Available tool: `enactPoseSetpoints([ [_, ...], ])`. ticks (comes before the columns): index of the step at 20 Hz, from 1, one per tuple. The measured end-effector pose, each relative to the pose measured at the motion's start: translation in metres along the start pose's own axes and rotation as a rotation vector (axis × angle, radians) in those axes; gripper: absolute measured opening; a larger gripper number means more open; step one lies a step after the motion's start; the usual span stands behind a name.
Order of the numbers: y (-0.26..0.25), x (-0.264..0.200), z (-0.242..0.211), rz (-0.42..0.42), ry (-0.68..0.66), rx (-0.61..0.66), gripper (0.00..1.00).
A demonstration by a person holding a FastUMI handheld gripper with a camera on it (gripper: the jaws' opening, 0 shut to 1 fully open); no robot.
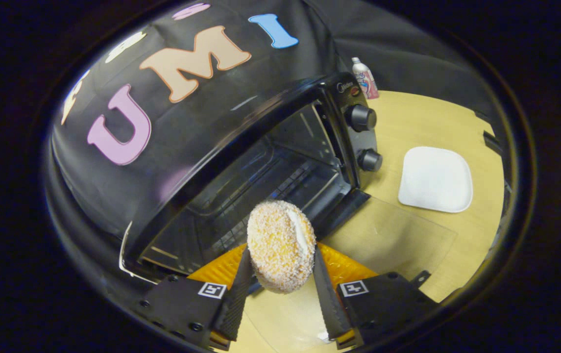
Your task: Open the toaster oven, put the food inside, and close the toaster oven door.
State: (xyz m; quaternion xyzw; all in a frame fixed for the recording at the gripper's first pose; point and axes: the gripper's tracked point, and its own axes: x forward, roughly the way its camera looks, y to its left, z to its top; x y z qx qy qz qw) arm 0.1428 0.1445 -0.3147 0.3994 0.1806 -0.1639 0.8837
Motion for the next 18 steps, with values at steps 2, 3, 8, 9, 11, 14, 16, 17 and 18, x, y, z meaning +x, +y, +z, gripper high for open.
enactPoseSetpoints([
  [2,0.01,0.014,0.002,0.019,0.004,0.041,0.69],
  [3,0.013,0.02,0.001,0.024,0.017,0.061,0.69],
  [8,0.013,0.038,0.015,0.003,-0.047,0.062,0.69],
  [9,0.011,0.039,0.018,-0.003,-0.059,0.063,0.71],
  [11,0.009,0.04,0.022,-0.012,-0.07,0.064,0.74],
  [14,0.006,0.043,0.025,-0.022,-0.084,0.056,0.78],
  [16,0.005,0.046,0.023,-0.024,-0.079,0.038,0.81],
  [17,0.005,0.044,0.02,-0.025,-0.069,0.017,0.83],
  [18,0.006,0.042,0.015,-0.021,-0.054,-0.001,0.85],
])
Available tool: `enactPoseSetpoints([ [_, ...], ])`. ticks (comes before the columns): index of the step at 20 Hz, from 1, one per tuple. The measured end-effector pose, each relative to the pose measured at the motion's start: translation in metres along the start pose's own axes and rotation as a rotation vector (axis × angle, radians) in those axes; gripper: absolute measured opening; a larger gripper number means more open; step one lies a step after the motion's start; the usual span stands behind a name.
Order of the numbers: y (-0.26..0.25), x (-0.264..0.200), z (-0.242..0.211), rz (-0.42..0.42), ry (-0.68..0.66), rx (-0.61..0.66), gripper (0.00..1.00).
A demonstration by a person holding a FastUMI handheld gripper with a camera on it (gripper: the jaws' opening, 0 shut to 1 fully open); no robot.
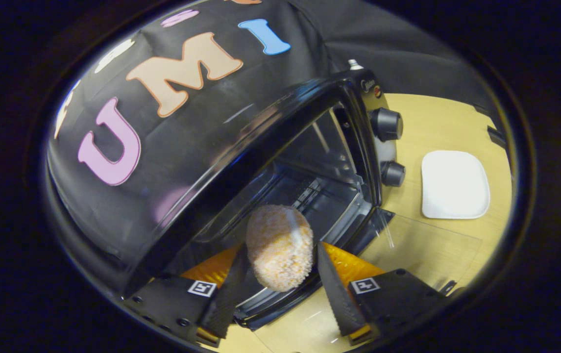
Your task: Open the toaster oven, put the food inside, and close the toaster oven door.
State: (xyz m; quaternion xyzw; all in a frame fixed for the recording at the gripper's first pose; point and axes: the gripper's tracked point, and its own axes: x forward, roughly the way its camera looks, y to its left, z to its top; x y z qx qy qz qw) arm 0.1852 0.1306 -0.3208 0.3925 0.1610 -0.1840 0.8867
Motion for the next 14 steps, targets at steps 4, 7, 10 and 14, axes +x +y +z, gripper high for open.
enactPoseSetpoints([
  [4,0.005,-0.019,-0.002,0.038,-0.02,-0.031,1.0],
  [7,-0.002,-0.045,-0.006,0.026,-0.011,-0.083,1.0],
  [10,-0.026,-0.08,-0.008,-0.033,0.008,-0.183,1.0],
  [14,-0.06,-0.124,-0.011,-0.11,0.051,-0.332,1.0],
])
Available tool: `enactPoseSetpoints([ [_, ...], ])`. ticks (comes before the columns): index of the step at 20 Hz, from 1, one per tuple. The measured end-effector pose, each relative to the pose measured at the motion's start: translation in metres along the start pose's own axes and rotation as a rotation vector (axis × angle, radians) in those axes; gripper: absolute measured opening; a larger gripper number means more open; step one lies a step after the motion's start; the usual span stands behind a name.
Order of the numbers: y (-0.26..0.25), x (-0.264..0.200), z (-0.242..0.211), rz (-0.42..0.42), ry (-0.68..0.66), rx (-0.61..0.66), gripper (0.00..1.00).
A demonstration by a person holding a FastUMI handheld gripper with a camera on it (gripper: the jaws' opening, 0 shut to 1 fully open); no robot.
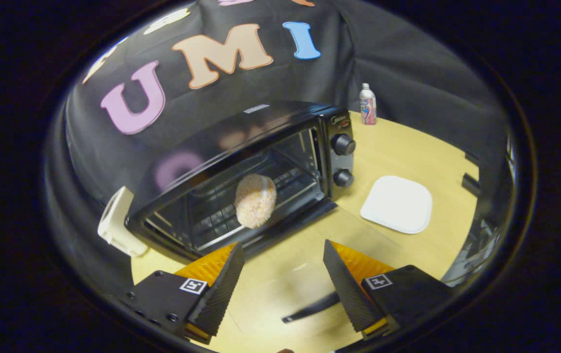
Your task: Open the toaster oven, put the food inside, and close the toaster oven door.
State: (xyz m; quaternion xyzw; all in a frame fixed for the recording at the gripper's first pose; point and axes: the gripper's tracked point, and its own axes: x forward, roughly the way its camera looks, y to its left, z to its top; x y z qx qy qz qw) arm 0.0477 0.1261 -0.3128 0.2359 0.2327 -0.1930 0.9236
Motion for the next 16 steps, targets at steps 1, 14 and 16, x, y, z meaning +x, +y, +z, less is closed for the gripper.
enactPoseSetpoints([
  [1,-0.009,-0.008,-0.007,-0.015,0.022,-0.037,1.0],
  [14,-0.077,-0.048,-0.113,0.021,0.374,-0.368,1.0],
  [16,-0.074,-0.041,-0.123,0.065,0.401,-0.408,1.0],
])
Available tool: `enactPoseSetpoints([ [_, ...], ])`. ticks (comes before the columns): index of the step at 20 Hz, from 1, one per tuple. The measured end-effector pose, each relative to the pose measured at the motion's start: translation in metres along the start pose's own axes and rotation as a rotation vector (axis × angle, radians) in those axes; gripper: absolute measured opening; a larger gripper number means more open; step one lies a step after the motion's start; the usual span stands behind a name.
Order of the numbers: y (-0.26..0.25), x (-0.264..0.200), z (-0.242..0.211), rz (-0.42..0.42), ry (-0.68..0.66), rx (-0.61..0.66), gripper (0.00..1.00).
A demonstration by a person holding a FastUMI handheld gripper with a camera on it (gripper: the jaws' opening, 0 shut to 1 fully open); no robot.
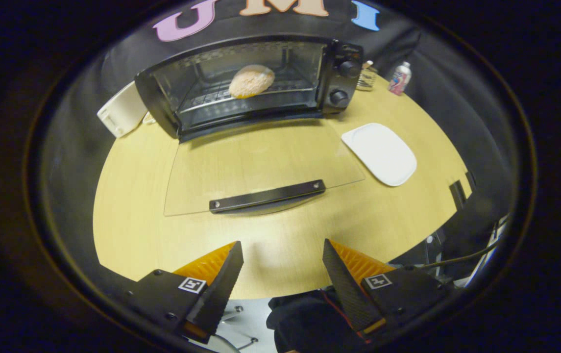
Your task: Open the toaster oven, put the food inside, and close the toaster oven door.
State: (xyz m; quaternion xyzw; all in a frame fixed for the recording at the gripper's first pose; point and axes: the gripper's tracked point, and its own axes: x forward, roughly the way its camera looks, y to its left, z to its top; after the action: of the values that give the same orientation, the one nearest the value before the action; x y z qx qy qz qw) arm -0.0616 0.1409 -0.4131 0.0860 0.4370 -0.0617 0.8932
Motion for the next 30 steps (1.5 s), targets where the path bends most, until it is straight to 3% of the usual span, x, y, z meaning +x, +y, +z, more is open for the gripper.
enactPoseSetpoints([
  [6,0.015,0.032,0.004,0.102,0.002,-0.082,1.0],
  [13,0.012,0.051,0.024,0.13,-0.018,-0.082,1.0],
  [17,0.011,0.055,0.027,0.106,-0.013,-0.142,1.0],
  [23,0.011,0.044,0.033,0.075,0.002,-0.127,1.0],
  [30,0.011,0.017,0.059,-0.021,-0.036,-0.127,1.0],
])
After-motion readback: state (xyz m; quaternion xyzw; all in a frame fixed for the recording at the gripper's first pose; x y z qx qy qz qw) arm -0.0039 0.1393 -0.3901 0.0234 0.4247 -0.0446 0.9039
